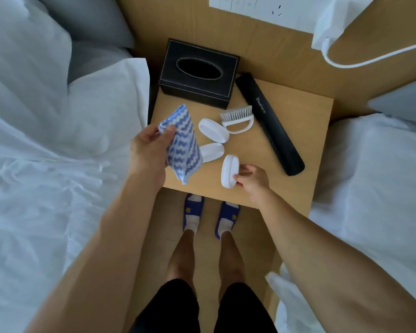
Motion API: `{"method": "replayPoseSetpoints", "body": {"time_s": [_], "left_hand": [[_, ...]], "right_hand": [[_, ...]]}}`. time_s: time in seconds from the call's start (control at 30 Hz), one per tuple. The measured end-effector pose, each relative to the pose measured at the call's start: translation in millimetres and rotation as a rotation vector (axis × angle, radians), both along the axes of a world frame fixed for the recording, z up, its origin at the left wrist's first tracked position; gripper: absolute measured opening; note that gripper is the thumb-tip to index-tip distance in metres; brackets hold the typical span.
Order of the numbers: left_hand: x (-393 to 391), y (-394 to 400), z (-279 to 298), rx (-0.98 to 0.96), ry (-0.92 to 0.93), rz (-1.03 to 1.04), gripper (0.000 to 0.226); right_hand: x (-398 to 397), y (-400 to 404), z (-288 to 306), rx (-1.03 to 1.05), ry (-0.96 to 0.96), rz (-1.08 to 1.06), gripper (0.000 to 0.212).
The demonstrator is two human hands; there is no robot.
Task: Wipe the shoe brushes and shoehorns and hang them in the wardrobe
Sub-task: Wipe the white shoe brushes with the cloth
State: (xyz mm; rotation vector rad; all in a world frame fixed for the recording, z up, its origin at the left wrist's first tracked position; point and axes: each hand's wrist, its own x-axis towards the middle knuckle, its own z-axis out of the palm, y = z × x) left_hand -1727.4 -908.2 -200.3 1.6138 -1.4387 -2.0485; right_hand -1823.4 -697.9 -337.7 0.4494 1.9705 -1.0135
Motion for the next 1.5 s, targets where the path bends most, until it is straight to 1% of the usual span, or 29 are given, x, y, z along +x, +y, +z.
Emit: {"method": "replayPoseSetpoints", "body": {"time_s": [0.13,0.2,0.27,0.3,0.33,0.4,0.47,0.53,0.63,0.7,0.77,0.83,0.9,0.97,1.03,1.13,1.23,1.3,1.37,1.47,1.5], "left_hand": [[6.6,-2.6,-3.0,0.016,-0.009,0.053,0.015],[8.8,-3.1,-1.3,0.017,-0.006,0.067,0.015],[11.0,-5.1,1.9,0.024,-0.003,0.077,0.017],[12.4,-6.6,3.2,0.029,-0.006,0.084,0.018],[13.7,-8.3,4.4,0.038,-0.012,0.096,0.02],[16.5,-11.8,6.8,0.074,-0.018,0.134,0.022],[19.0,-14.5,9.0,0.115,-0.019,0.171,0.024],[21.6,-16.5,11.3,0.135,-0.012,0.184,0.025],[26.8,-19.0,14.3,0.151,-0.001,0.207,0.027],[31.6,-21.4,15.4,0.162,0.003,0.222,0.026],[37.6,-23.3,16.0,0.167,0.003,0.229,0.025],[43.9,-25.1,17.0,0.164,-0.007,0.247,0.025],[49.1,-26.7,20.4,0.148,-0.013,0.266,0.026],[51.6,-27.6,27.7,0.118,-0.012,0.268,0.026],[50.9,-27.3,40.1,0.071,-0.009,0.234,0.023],[43.0,-26.5,64.3,-0.035,-0.007,0.123,0.022],[27.1,-21.6,93.3,-0.177,-0.014,0.025,0.02],[13.2,-16.2,115.8,-0.294,0.014,-0.034,0.017],[-0.7,-9.2,138.8,-0.367,0.085,-0.086,0.017],[-17.8,3.4,169.8,-0.502,0.171,-0.195,0.02],[-22.0,8.0,178.3,-0.573,0.187,-0.233,0.022]], "right_hand": [[-1.6,2.6,-9.3,0.095,0.057,0.146,0.042],[-3.7,2.4,-7.2,0.15,0.063,0.223,0.048],[-8.4,0.2,1.1,0.245,0.07,0.304,0.059],[-11.2,-1.7,7.4,0.297,0.105,0.344,0.059],[-13.9,-4.4,13.8,0.336,0.189,0.387,0.054],[-17.8,-12.3,27.2,0.324,0.46,0.489,0.038],[-18.7,-26.8,39.5,0.192,0.681,0.617,0.03],[-18.6,-46.2,43.5,0.091,0.772,0.808,0.032],[-19.9,-73.8,34.5,0.084,0.779,1.07,0.04],[-23.2,-86.2,24.5,0.148,0.753,1.207,0.038],[-25.8,-92.0,18.7,0.187,0.718,1.252,0.034],[-26.3,-96.3,20.9,0.201,0.687,1.243,0.029],[-25.2,-101.0,27.9,0.155,0.688,1.205,0.023],[-23.9,-105.6,43.6,0.037,0.617,1.069,0.018],[-23.6,-107.9,67.5,-0.089,0.471,0.916,0.016],[-24.4,-105.5,114.4,-0.323,0.171,0.648,0.025],[-30.7,-94.6,164.1,-0.505,0.012,0.485,0.025],[-35.8,-87.2,196.7,-0.57,-0.035,0.403,0.025],[-38.4,-79.9,227.3,-0.597,-0.038,0.329,0.027],[-38.3,-67.2,268.5,-0.674,-0.026,0.235,0.052],[-37.5,-62.6,280.9,-0.714,-0.023,0.224,0.056]]}}
